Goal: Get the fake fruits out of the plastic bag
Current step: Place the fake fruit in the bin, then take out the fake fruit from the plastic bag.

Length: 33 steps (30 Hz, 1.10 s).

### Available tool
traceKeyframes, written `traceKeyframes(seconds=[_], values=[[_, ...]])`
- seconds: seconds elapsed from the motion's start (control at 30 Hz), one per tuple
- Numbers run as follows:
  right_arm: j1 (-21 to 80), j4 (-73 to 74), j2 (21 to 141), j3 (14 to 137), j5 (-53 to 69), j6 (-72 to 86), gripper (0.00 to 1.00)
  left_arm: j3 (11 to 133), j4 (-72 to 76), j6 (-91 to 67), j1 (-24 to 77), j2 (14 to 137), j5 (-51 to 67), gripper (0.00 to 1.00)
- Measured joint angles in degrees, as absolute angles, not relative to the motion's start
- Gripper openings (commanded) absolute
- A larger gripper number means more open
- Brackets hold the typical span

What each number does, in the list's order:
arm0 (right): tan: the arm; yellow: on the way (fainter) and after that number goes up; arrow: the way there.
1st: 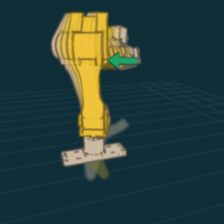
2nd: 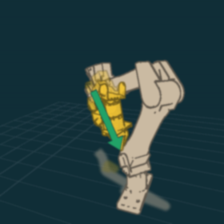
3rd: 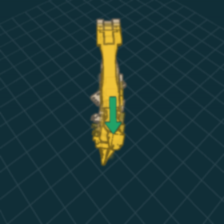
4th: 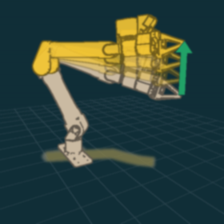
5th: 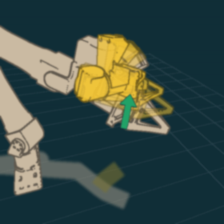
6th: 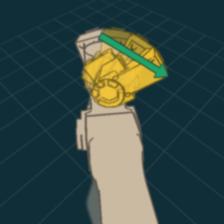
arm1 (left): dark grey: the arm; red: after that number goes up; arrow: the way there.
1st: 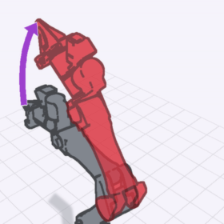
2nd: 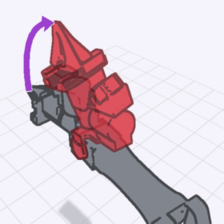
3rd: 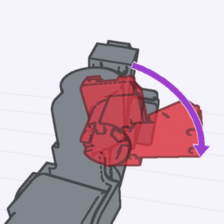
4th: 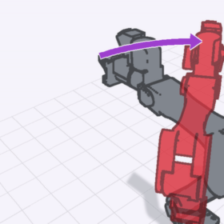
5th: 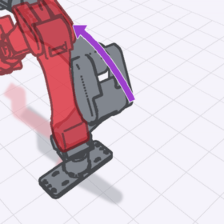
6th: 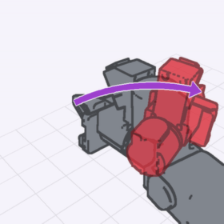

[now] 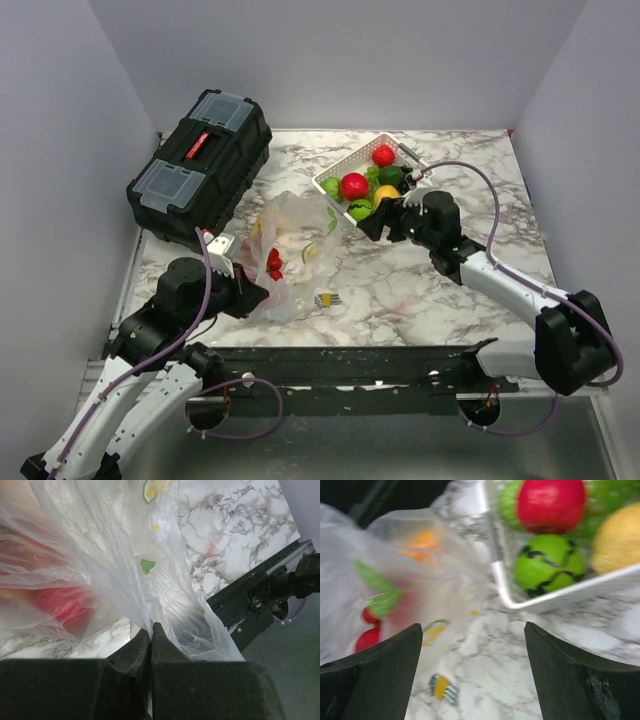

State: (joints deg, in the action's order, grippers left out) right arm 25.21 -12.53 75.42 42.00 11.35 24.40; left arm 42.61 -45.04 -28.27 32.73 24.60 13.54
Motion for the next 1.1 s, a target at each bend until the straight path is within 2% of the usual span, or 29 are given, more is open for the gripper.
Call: traceKeyframes(seconds=[0.17, 0.3, 0.63, 0.83, 1.1], values=[[32.14, -16.82, 70.76, 40.97, 18.06, 25.47, 0.83, 42.61, -45.12, -28.27, 32.73, 25.93, 13.54, 0.0], [39.79, -19.35, 69.56, 42.35, 20.95, 24.93, 0.68, 42.63, -45.36, -28.27, 32.71, 26.11, 13.52, 0.0], [48.95, -24.67, 83.26, 49.23, 23.9, 24.91, 0.54, 45.04, -49.04, -28.32, 32.73, 21.08, 10.68, 0.0], [54.08, -24.16, 93.03, 54.89, 21.32, 24.43, 0.54, 45.98, -52.49, -28.99, 32.73, 18.46, 9.43, 0.0], [55.94, -24.93, 99.09, 58.98, 9.28, 24.51, 0.59, 46.09, -55.61, -30.55, 32.75, 17.41, 8.58, 0.0]])
